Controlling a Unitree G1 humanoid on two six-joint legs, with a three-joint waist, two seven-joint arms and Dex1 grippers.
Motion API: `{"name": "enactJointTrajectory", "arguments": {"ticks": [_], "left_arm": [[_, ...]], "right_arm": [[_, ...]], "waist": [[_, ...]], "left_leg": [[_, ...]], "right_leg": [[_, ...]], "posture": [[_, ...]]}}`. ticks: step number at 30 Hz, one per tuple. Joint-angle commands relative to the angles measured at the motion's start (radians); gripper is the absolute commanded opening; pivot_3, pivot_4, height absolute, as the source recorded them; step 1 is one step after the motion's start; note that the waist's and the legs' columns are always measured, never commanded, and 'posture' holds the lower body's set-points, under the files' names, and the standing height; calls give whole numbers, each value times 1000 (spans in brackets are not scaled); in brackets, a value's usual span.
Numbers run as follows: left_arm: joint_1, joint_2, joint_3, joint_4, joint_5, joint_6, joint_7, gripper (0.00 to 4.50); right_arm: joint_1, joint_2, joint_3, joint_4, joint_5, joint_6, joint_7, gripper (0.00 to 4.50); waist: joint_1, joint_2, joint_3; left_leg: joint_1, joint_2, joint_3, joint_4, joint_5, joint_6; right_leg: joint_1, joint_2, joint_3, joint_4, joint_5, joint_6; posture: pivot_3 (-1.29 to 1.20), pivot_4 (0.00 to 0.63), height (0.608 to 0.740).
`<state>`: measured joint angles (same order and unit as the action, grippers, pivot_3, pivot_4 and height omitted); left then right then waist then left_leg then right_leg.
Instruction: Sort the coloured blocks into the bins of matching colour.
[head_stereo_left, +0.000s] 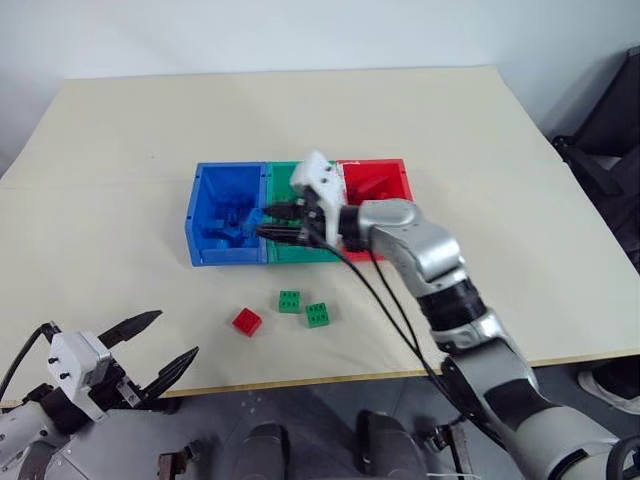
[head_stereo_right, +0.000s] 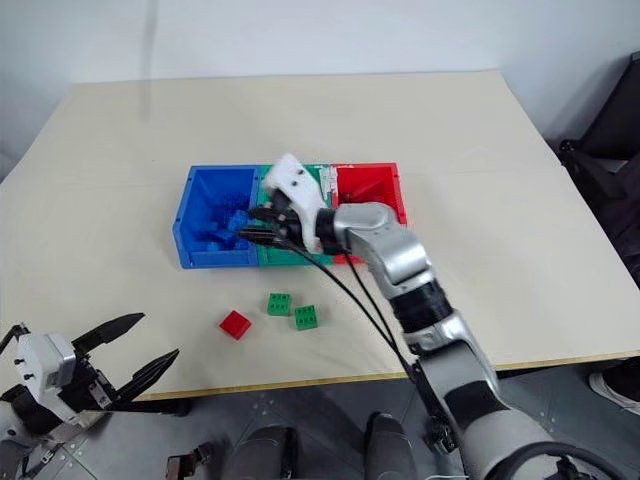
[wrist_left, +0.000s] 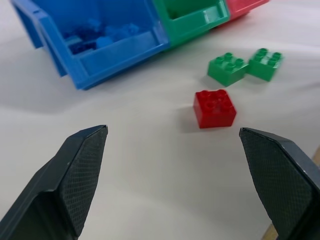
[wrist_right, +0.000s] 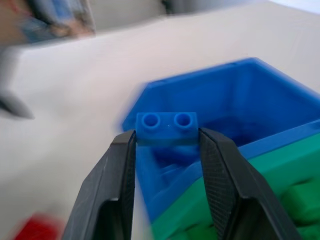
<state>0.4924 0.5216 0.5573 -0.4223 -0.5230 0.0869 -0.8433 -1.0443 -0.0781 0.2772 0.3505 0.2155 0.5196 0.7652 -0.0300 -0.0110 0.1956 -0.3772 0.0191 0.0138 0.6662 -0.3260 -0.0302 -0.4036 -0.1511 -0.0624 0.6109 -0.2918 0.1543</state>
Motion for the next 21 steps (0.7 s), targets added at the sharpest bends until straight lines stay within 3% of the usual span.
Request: {"name": "enactJointTrajectory", "arguments": {"ticks": [1, 7, 9, 11, 17, 21], "left_arm": [[36, -15, 19, -53, -9, -17, 21, 4500], [33, -15, 0, -76, -10, -1, 43, 4500], [23, -6, -3, -77, -15, 8, 47, 4500], [9, 7, -3, -73, -29, 26, 49, 4500], [-42, 87, 18, 2, -60, 79, -5, 4500], [-95, 155, 34, 97, -36, 42, -65, 4500]], "right_arm": [[-53, 55, -33, 84, -8, -63, -29, 2184], [-47, 62, -45, 92, -11, -141, 7, 4184], [-23, 29, -51, 55, 1, -165, 52, 4471], [16, -21, -70, 9, 16, -202, 102, 4471], [305, -276, -178, -211, 159, -424, 439, 4471], [512, -448, -250, -339, 252, -390, 578, 4471]], "waist": [[-1, -1, 0], [-2, -1, 0], [-1, -1, 0], [1, -1, -1], [6, -4, -2], [0, -3, -2]], "left_leg": [[0, 1, 0, 0, 0, 0], [-2, 1, 3, -1, 0, 0], [-2, 2, 4, -1, 0, 0], [-3, 2, 4, -1, -1, 0], [-5, 1, 3, 1, -1, 2], [-5, 3, 6, 0, -2, 2]], "right_leg": [[-1, 0, 0, 0, 0, 0], [-5, 0, 0, 1, 0, -1], [-6, 1, 0, 1, 0, -1], [-6, 1, 0, 1, 0, -1], [-6, 0, -1, -1, 0, 0], [-7, 1, -1, -1, 0, 0]], "posture": [[0, 150, 740], [0, 150, 740], [0, 150, 740], [0, 150, 740], [0, 150, 740], [0, 150, 740]]}}
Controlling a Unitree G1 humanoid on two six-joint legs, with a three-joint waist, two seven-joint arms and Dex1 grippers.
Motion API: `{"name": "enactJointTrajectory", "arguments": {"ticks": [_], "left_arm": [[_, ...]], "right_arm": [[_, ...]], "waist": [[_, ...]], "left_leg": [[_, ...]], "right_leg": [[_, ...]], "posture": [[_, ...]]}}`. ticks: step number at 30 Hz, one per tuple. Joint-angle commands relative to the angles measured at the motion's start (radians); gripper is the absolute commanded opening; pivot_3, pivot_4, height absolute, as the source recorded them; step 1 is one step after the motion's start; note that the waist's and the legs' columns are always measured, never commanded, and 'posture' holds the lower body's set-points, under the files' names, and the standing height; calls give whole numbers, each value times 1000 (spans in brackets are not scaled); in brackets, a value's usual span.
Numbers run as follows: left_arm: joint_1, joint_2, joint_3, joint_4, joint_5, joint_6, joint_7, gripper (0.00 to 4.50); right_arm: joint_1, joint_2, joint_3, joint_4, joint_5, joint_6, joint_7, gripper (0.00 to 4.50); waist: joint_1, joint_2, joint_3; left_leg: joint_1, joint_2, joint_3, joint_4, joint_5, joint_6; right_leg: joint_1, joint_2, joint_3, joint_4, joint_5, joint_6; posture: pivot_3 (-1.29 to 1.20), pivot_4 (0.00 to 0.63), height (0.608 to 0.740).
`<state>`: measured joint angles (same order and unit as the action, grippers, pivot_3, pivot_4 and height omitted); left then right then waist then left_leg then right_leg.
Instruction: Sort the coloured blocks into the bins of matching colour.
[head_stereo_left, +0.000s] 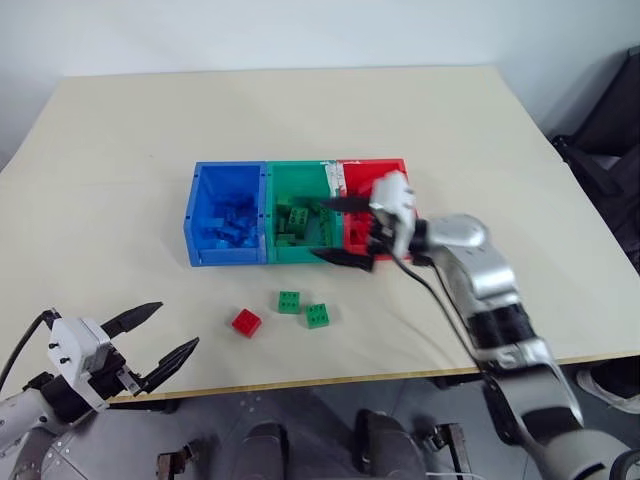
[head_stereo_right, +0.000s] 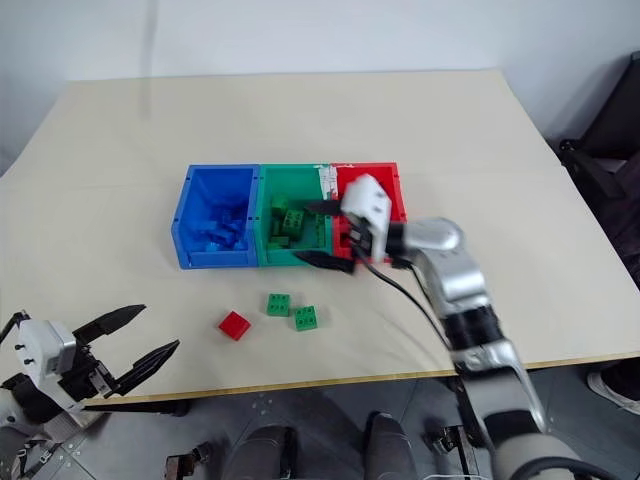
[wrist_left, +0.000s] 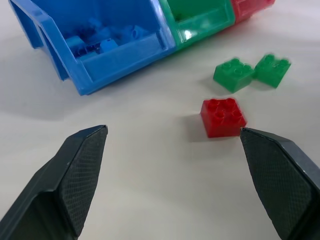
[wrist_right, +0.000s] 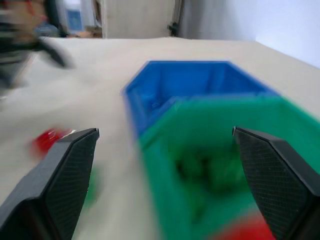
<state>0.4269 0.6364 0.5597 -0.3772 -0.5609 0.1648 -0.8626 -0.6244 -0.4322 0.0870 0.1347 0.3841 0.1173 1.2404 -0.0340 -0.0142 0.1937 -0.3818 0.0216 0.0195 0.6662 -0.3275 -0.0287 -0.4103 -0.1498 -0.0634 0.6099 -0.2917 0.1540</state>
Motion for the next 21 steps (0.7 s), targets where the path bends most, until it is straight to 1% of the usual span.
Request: {"name": "enactJointTrajectory", "arguments": {"ticks": [1, 2, 5, 8, 9, 11, 15, 19, 21], "left_arm": [[-47, 55, 34, 78, 5, -46, -63, 4500], [-69, 72, 28, 104, 10, -52, -81, 4500], [-135, 116, -6, 170, 20, -68, -135, 4500], [-188, 167, -71, 152, -14, -5, -202, 4500], [-229, 181, -111, 126, -24, 24, -209, 4500], [-317, 201, -198, 77, -29, 75, -211, 4500], [-547, 224, -448, -26, 14, 229, -203, 4500], [-753, 198, -690, -31, 157, 326, -173, 4500], [-841, 159, -778, -22, 201, 395, -138, 4500]], "right_arm": [[142, -129, -81, -148, 106, 26, 120, 4471], [193, -165, -103, -163, 128, 46, 134, 4471], [320, -250, -141, -173, 109, -21, 187, 4471], [383, -278, -178, -194, 113, -29, 154, 4471], [397, -280, -192, -201, 111, -37, 139, 4471], [421, -283, -213, -221, 113, -32, 112, 4471], [483, -308, -252, -270, 115, -14, 80, 4471], [543, -325, -284, -332, 124, 7, 42, 4471], [569, -331, -298, -364, 133, 25, 19, 4471]], "waist": [[6, 0, 0], [8, 0, 0], [10, 0, 0], [8, 0, 0], [7, 0, 0], [10, 0, 0], [30, 0, 0], [41, 0, 0], [43, 0, 0]], "left_leg": [[0, 1, 0, 0, 0, 0], [0, 1, 0, 0, 0, 0], [1, 1, 1, 1, 0, 0], [2, 1, 2, 2, 0, 0], [3, 1, 3, 2, 0, 0], [5, 2, 3, 1, 0, -1], [6, 2, 3, 2, 0, -1], [6, 2, 4, 2, 0, -1], [6, 1, 4, 2, 0, -1]], "right_leg": [[0, 0, -1, 0, 0, 0], [0, 1, -1, 0, 0, 0], [1, 1, -1, -1, 0, 0], [2, 1, 0, 0, 0, 0], [2, 1, 1, 0, 0, 0], [3, 1, 1, 1, 1, 0], [5, 1, 1, 1, 1, 0], [5, 1, 2, 1, 2, 0], [5, 1, 2, 1, 2, 0]], "posture": [[0, 150, 740], [0, 150, 740], [0, 150, 740], [0, 150, 740], [0, 150, 740], [0, 150, 740], [0, 150, 740], [0, 150, 740], [0, 150, 740]]}}
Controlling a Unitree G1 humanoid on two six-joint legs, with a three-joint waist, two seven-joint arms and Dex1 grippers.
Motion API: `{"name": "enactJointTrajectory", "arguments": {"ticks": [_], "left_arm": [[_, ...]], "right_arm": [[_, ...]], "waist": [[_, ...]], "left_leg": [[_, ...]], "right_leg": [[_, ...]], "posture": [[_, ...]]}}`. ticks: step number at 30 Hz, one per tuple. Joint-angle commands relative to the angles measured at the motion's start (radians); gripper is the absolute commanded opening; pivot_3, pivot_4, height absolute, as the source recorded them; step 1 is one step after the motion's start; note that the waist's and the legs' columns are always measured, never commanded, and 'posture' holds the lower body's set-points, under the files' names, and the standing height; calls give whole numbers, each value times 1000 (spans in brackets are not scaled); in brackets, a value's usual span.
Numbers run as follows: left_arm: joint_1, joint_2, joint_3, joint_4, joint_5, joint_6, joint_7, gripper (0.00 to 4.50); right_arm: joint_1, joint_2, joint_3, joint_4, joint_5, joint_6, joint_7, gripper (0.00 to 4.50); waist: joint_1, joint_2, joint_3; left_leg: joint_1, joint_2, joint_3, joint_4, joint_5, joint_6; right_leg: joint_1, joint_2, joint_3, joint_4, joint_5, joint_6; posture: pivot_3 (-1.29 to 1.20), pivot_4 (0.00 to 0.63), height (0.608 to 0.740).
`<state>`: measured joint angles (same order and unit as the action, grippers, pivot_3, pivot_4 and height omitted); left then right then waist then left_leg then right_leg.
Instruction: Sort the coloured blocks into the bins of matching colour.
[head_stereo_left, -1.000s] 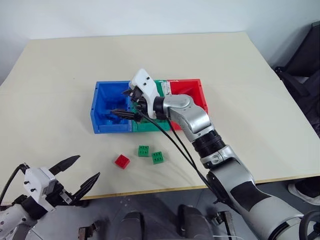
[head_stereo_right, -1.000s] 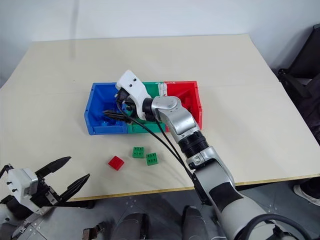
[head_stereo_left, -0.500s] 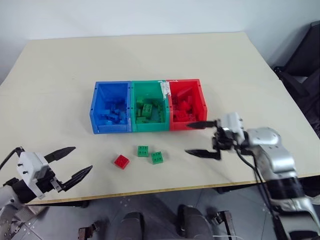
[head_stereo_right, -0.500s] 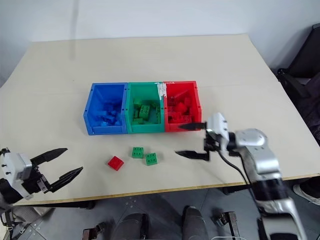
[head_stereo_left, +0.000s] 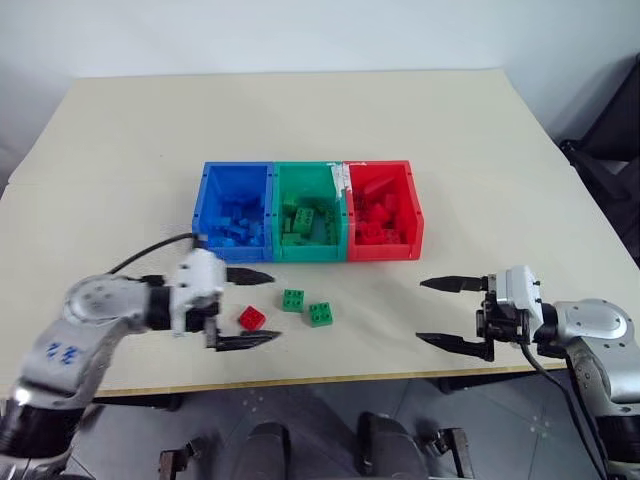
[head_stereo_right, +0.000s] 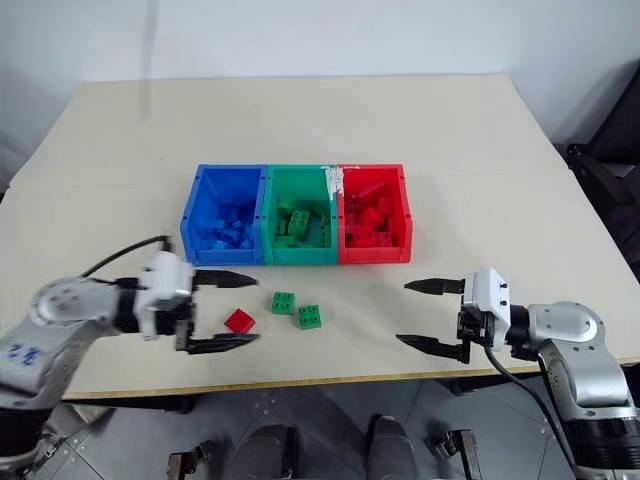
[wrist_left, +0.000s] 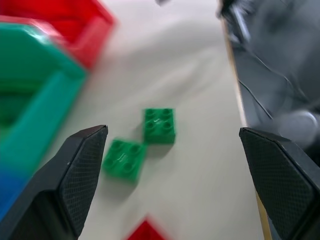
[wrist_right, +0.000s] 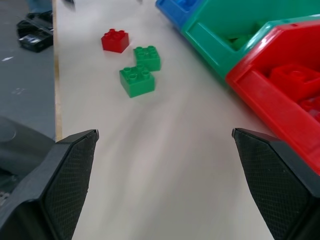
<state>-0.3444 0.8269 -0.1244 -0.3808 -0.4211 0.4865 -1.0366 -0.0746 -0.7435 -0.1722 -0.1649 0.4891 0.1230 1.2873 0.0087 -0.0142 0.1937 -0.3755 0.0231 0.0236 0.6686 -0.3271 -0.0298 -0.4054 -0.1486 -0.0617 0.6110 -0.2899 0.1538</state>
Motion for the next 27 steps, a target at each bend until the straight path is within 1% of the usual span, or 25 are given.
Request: {"name": "enactJointTrajectory", "arguments": {"ticks": [1, 2, 5, 7, 10, 13, 15, 20, 21, 23, 27], "left_arm": [[-102, -49, -124, -15, 76, 98, 47, 4500], [-144, -84, -161, 1, 101, 138, 79, 4500], [-219, -142, -254, 49, 186, 171, 116, 4500], [-246, -182, -282, 81, 208, 188, 134, 4500], [-264, -180, -331, 93, 253, 196, 117, 4500], [-253, -161, -342, 89, 274, 191, 98, 3900], [-245, -160, -342, 80, 270, 196, 85, 3304], [-237, -181, -326, 83, 275, 170, 92, 1642], [-236, -185, -323, 86, 276, 165, 94, 1459], [-234, -200, -306, 97, 273, 127, 99, 1462], [-193, -250, -149, 105, 179, 45, 118, 1462]], "right_arm": [[30, -21, -45, -81, 32, 28, -40, 4471], [44, -22, -52, -98, 35, 33, -51, 4471], [86, -18, -72, -154, 40, 50, -91, 4471], [107, -14, -80, -183, 44, 61, -118, 4471], [136, -16, -89, -215, 45, 64, -140, 4471], [154, -21, -100, -233, 52, 68, -152, 4500], [157, -22, -100, -234, 50, 69, -155, 4500], [141, -20, -89, -211, 38, 54, -154, 4500], [139, -20, -88, -208, 37, 53, -154, 4500], [138, -17, -87, -202, 37, 52, -152, 4500], [155, 26, -108, -229, 69, 55, -196, 4500]], "waist": [[0, 0, 0], [2, 0, 0], [10, 0, 0], [15, 0, 0], [16, 0, 0], [16, 0, 0], [16, 0, 0], [18, 0, 0], [18, 0, 0], [18, 0, 0], [17, 0, 0]], "left_leg": [[0, 0, 0, 0, 0, 0], [0, 0, 0, 1, 0, 0], [0, 0, 0, 2, 0, 0], [0, 0, 0, 3, 0, 0], [0, 0, 0, 5, 0, 1], [0, 0, 0, 6, 0, 1], [0, 0, 0, 6, -1, 1], [0, 0, -1, 10, -2, 3], [0, 0, -1, 11, -2, 4], [0, 0, -1, 12, -3, 4], [0, 0, -1, 12, -3, 5]], "right_leg": [[0, 0, 0, 0, 0, 0], [0, 0, 0, 0, 0, 0], [0, 0, 0, 0, 0, 0], [1, 0, 1, 0, 0, 0], [2, 0, 1, 0, 0, 1], [2, 0, 1, 0, 0, 1], [3, 0, 1, 0, 0, 1], [5, 0, 1, 0, 1, 1], [6, 0, 0, 0, 1, 1], [7, 0, 0, -1, 1, 2], [8, 0, 0, -1, 1, 2]], "posture": [[0, 150, 740], [0, 150, 740], [0, 150, 740], [0, 150, 740], [0, 150, 740], [0, 150, 740], [0, 150, 740], [0, 150, 740], [0, 150, 740], [0, 150, 740], [0, 150, 740]]}}
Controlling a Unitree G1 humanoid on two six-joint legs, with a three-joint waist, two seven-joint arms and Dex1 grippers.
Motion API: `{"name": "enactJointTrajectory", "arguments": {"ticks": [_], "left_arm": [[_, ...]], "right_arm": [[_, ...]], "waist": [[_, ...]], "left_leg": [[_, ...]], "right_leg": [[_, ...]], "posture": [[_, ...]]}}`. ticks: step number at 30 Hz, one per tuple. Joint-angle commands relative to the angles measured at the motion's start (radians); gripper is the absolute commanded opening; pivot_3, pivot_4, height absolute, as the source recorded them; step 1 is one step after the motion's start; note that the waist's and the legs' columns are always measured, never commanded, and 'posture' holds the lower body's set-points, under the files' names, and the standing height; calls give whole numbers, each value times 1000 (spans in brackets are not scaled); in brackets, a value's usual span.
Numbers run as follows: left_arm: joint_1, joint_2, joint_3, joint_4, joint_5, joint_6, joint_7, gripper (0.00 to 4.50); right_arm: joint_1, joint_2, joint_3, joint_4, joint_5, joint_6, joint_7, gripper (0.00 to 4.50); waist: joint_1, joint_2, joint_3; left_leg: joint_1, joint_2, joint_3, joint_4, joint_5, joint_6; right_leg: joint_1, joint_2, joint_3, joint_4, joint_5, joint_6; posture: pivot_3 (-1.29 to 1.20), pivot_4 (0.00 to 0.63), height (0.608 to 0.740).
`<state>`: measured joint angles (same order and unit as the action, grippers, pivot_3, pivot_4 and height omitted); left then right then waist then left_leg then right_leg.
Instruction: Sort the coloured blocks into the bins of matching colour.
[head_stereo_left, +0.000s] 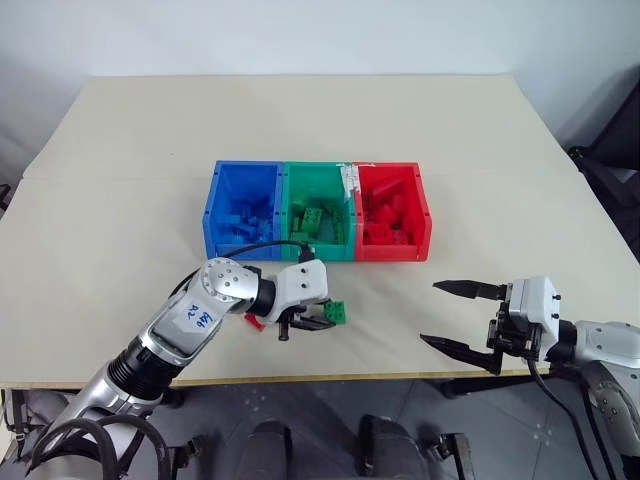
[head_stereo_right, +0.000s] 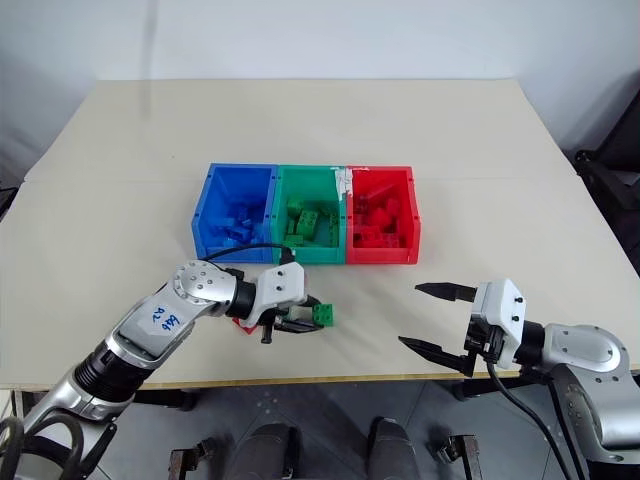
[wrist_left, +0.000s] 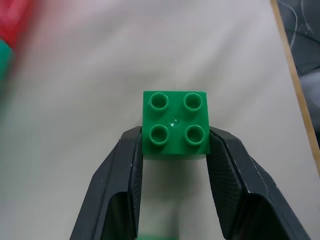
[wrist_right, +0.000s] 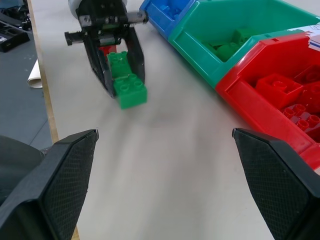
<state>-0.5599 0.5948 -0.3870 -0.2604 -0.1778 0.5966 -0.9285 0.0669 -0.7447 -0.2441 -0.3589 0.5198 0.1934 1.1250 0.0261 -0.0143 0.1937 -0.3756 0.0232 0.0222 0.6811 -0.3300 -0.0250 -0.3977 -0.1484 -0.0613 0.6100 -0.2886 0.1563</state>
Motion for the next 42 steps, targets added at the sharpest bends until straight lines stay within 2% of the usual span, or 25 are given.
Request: {"name": "enactJointTrajectory", "arguments": {"ticks": [1, 5, 8, 15, 21, 24, 25, 29, 32, 36, 39, 42], "left_arm": [[33, -22, 147, -12, -74, -89, 15, 1462], [24, -61, 252, 45, -66, -162, 96, 1462], [-88, -136, 324, 206, -46, -234, 205, 1462], [-238, -236, 333, 498, -45, -356, 187, 1462], [-225, -226, 336, 513, -32, -378, 179, 3439], [-132, -178, 369, 416, -66, -430, 123, 4380], [-98, -160, 379, 385, -78, -442, 105, 4469], [83, -73, 475, 251, -144, -486, 50, 4469], [299, 14, 621, 155, -223, -505, -17, 4469], [556, 95, 821, 123, -278, -503, -42, 4469], [664, 123, 893, 130, -280, -502, -44, 4469], [704, 136, 895, 103, -281, -483, -43, 4469]], "right_arm": [[17, 42, -45, -46, 48, -14, -54, 4500], [10, 104, -79, -75, 76, -20, -152, 4500], [-26, 151, -111, -80, 71, -40, -245, 4500], [-19, 150, -104, -100, 65, -28, -283, 4500], [-22, 133, -101, -100, 69, -22, -275, 4500], [-44, 109, -74, -63, 62, -29, -226, 4500], [-51, 102, -67, -51, 62, -31, -210, 4500], [-101, 66, -11, 8, 46, -42, -123, 4500], [-154, 41, 52, 67, 23, -62, -35, 4500], [-232, 29, 120, 148, 4, -94, 62, 4500], [-274, 29, 152, 192, -11, -112, 110, 4500], [-294, 28, 165, 223, -20, -125, 139, 4500]], "waist": [[-1, 0, 0], [-1, 0, 0], [6, 0, 0], [4, 0, 0], [-3, 0, 0], [-7, 0, 0], [-10, 0, 0], [-15, 0, 0], [-22, 0, 0], [-28, 1, 0], [-14, 1, 0], [1, 1, 0]], "left_leg": [[0, 0, 0, 0, 0, 0], [0, 0, 0, 0, 0, 0], [1, 0, -1, 1, 0, 0], [1, -1, -1, 1, -1, 1], [0, -1, 0, 1, -1, 1], [1, -1, 0, 1, -1, 2], [1, -1, 1, 1, -1, 2], [2, 0, 1, 0, -1, 1], [2, 0, 1, 0, -2, 1], [2, 1, 1, 0, -4, 1], [2, 1, 1, 1, -4, 2], [3, 1, 1, 1, -5, 2]], "right_leg": [[0, 0, 0, 0, 0, 0], [0, 0, 0, 0, 0, 0], [2, 0, -1, 0, 1, 1], [3, 0, -1, -3, 2, 2], [3, 0, -1, -4, 2, 3], [3, 0, 0, -4, 2, 3], [3, 0, 0, -4, 2, 3], [3, 0, 0, -5, 2, 3], [3, 0, 0, -5, 2, 3], [3, 0, -1, -5, 2, 2], [4, 0, -1, -5, 2, 2], [5, 0, -1, -5, 2, 2]], "posture": [[0, 150, 740], [0, 150, 740], [0, 150, 740], [0, 150, 740], [0, 150, 740], [0, 150, 740], [0, 150, 740], [0, 150, 740], [0, 150, 740], [0, 150, 740], [0, 150, 740], [0, 150, 740]]}}
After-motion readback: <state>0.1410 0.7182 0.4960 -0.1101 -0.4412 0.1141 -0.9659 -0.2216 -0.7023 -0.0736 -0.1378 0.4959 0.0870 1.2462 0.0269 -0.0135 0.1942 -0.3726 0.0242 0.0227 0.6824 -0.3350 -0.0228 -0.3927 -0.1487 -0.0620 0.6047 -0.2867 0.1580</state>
